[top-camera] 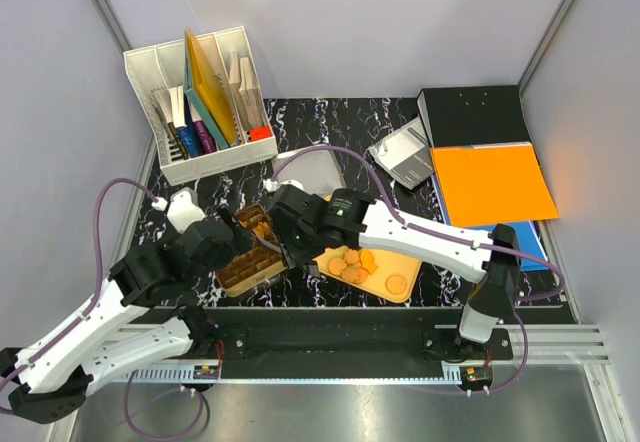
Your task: Pack the cookies
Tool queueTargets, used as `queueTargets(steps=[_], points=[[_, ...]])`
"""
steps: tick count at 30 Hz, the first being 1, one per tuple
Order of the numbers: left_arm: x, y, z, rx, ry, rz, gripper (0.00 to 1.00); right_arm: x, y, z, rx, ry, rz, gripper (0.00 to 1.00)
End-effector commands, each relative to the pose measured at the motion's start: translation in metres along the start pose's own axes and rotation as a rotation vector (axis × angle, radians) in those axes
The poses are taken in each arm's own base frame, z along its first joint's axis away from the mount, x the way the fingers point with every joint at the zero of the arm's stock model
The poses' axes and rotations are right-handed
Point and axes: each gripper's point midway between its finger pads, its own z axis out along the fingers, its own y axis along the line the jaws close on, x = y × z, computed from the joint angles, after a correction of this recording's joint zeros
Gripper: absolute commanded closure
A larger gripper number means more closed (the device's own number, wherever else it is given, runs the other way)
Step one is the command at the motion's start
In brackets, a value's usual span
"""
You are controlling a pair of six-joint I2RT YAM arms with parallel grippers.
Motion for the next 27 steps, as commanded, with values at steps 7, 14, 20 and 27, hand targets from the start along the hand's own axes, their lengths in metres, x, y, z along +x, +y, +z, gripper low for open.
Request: queueTargets(steps=[7, 14, 20, 27], points=[[-0.006, 0.008, -0.005, 0.003, -0.032, -0.053, 0.01, -0.014, 0.038, 0.006, -0.125, -0.012, -0.049, 0.68], [-0.004, 0.011, -0.005, 0.001, -0.027, -0.061, 0.01, -0.013, 0.034, 0.007, -0.104, -0.017, -0.042, 0.55], [-0.003, 0.010, -0.004, -0.004, -0.023, -0.055, 0.01, -0.013, 0.031, 0.006, -0.088, -0.022, -0.040, 0.52], [-0.003, 0.008, -0.003, -0.003, -0.020, -0.050, 0.01, -0.017, 0.024, -0.005, -0.066, -0.056, -0.035, 0.52]])
